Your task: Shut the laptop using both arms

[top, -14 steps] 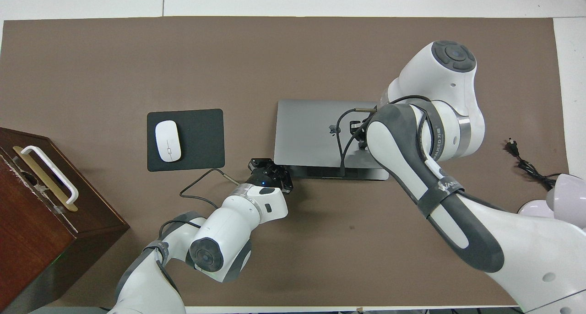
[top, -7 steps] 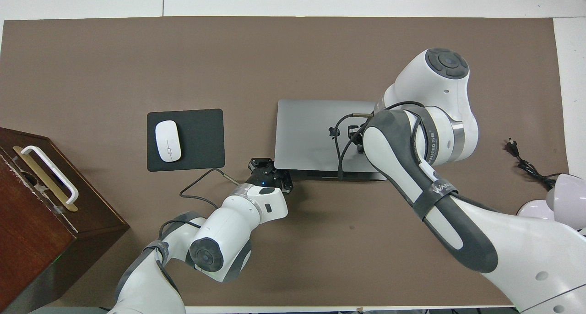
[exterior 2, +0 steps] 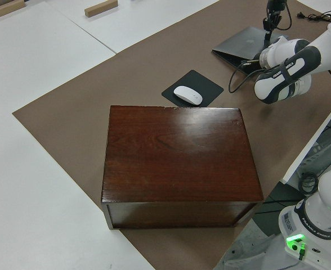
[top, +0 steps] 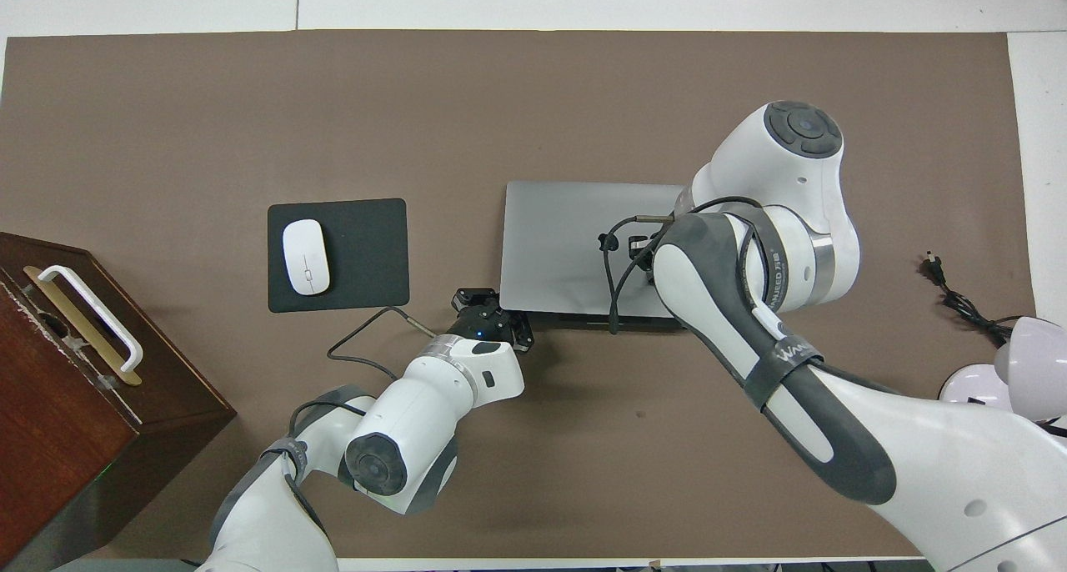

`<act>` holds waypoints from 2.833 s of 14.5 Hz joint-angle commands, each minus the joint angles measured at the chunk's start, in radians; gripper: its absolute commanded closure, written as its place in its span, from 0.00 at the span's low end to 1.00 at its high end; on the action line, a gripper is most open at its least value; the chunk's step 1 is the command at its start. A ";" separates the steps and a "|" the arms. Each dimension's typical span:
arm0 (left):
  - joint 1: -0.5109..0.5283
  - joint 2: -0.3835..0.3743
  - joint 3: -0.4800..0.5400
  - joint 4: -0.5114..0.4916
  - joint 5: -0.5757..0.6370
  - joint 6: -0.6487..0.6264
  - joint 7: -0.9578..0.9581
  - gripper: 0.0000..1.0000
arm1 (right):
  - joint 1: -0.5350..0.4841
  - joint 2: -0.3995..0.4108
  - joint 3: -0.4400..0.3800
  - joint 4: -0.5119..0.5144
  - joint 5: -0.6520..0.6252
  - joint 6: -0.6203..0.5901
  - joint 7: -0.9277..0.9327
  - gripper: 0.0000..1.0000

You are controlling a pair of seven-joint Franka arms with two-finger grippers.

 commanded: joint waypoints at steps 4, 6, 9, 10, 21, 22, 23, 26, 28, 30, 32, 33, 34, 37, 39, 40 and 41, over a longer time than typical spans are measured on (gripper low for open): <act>-0.003 0.043 0.007 -0.029 -0.012 0.002 0.021 1.00 | 0.006 -0.019 0.001 -0.011 0.004 0.027 0.026 1.00; -0.003 0.043 0.007 -0.029 -0.012 0.002 0.020 1.00 | 0.004 -0.020 -0.001 0.016 -0.001 0.010 0.025 1.00; 0.000 0.043 0.007 -0.029 -0.012 0.002 0.012 1.00 | 0.006 -0.023 0.001 0.039 -0.042 -0.003 0.025 1.00; 0.000 0.043 0.007 -0.027 -0.012 0.002 0.003 1.00 | 0.007 -0.025 -0.001 0.047 -0.045 -0.004 0.025 1.00; 0.012 -0.070 0.006 -0.041 -0.013 -0.081 -0.072 1.00 | -0.012 -0.034 -0.005 0.260 -0.174 -0.119 0.022 1.00; 0.020 -0.107 0.006 -0.041 -0.013 -0.139 -0.071 1.00 | -0.012 -0.042 -0.007 0.277 -0.173 -0.144 0.022 1.00; 0.031 -0.140 0.006 -0.041 -0.013 -0.191 -0.069 1.00 | -0.015 -0.057 -0.007 0.277 -0.173 -0.156 0.022 1.00; 0.037 -0.225 0.006 -0.041 -0.013 -0.314 -0.069 1.00 | -0.023 -0.094 -0.012 0.277 -0.174 -0.191 0.020 0.99; 0.062 -0.294 0.006 -0.041 -0.013 -0.438 -0.063 1.00 | -0.054 -0.126 -0.010 0.277 -0.174 -0.222 0.013 0.84; 0.074 -0.372 0.007 -0.041 -0.013 -0.577 -0.054 1.00 | -0.071 -0.160 -0.010 0.274 -0.189 -0.256 0.009 0.67; 0.089 -0.427 0.007 -0.041 -0.013 -0.676 -0.054 1.00 | -0.084 -0.190 -0.009 0.271 -0.199 -0.288 0.008 0.16; 0.091 -0.452 0.009 -0.039 -0.013 -0.726 -0.054 1.00 | -0.089 -0.198 -0.010 0.271 -0.199 -0.296 0.008 0.00; 0.100 -0.484 0.009 -0.039 -0.013 -0.774 -0.055 1.00 | -0.089 -0.204 -0.010 0.271 -0.200 -0.300 0.008 0.00; 0.123 -0.584 0.012 -0.024 -0.013 -0.953 -0.063 1.00 | -0.103 -0.223 -0.010 0.271 -0.203 -0.306 -0.003 0.00; 0.166 -0.644 0.012 -0.010 -0.013 -1.062 -0.063 1.00 | -0.112 -0.247 -0.010 0.268 -0.217 -0.331 -0.033 0.00; 0.175 -0.665 0.012 0.002 -0.013 -1.114 -0.060 1.00 | -0.114 -0.261 -0.010 0.268 -0.219 -0.343 -0.034 0.00; 0.184 -0.679 0.014 0.017 -0.013 -1.161 -0.065 1.00 | -0.117 -0.278 -0.010 0.260 -0.219 -0.360 -0.034 0.00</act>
